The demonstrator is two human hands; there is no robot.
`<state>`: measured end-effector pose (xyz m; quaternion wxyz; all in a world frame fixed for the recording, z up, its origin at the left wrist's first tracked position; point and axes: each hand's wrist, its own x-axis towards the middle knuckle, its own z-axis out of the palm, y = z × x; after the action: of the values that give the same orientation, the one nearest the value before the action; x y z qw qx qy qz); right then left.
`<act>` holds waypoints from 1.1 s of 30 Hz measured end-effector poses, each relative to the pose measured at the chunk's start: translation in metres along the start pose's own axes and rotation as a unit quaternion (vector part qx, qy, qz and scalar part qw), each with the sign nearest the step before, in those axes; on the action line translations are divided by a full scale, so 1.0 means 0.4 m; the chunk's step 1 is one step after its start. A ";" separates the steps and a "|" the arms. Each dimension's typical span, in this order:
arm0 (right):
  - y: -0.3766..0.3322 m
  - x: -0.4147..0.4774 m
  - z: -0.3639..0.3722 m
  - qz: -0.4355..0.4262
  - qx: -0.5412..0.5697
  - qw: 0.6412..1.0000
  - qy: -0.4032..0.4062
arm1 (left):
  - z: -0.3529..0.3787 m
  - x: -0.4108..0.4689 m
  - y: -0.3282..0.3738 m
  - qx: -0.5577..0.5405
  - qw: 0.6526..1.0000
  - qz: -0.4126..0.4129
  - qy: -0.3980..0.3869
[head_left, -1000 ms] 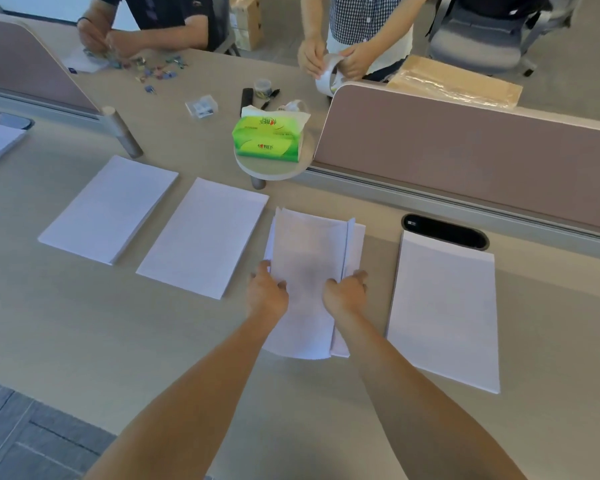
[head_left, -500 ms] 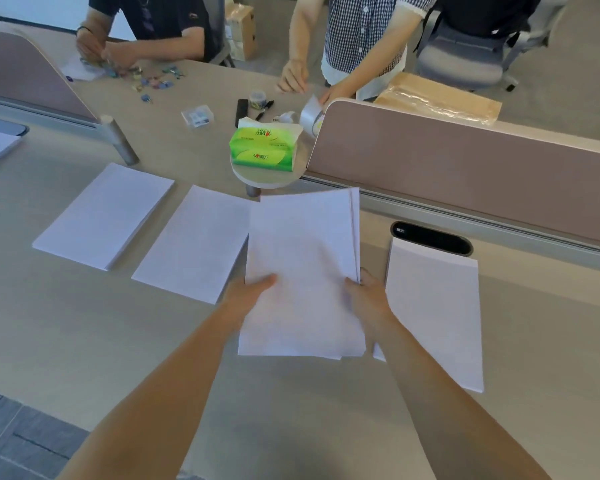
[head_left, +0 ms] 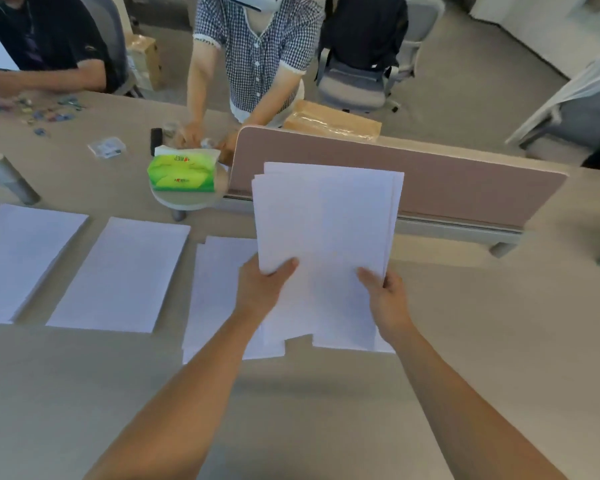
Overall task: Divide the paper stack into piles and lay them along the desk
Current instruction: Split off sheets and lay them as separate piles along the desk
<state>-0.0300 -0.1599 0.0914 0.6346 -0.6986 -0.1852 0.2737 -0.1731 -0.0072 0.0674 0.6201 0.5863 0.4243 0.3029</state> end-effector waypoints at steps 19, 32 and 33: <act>0.063 -0.056 -0.824 -0.103 0.081 0.978 0.162 | 0.787 -0.349 -0.023 -0.063 0.988 -0.022 -0.136; 0.233 0.092 -1.319 -0.048 0.031 0.996 0.071 | 1.252 -0.427 -0.120 -0.010 0.996 -0.026 -0.084; 0.224 0.103 -1.324 -0.049 0.041 0.995 0.079 | 1.274 -0.431 -0.104 -0.023 0.997 -0.029 -0.066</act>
<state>0.3213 -0.5623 0.0203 0.6880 -0.6814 -0.1573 0.1939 0.1924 -0.4028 0.0318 0.6686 0.5782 0.3917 0.2554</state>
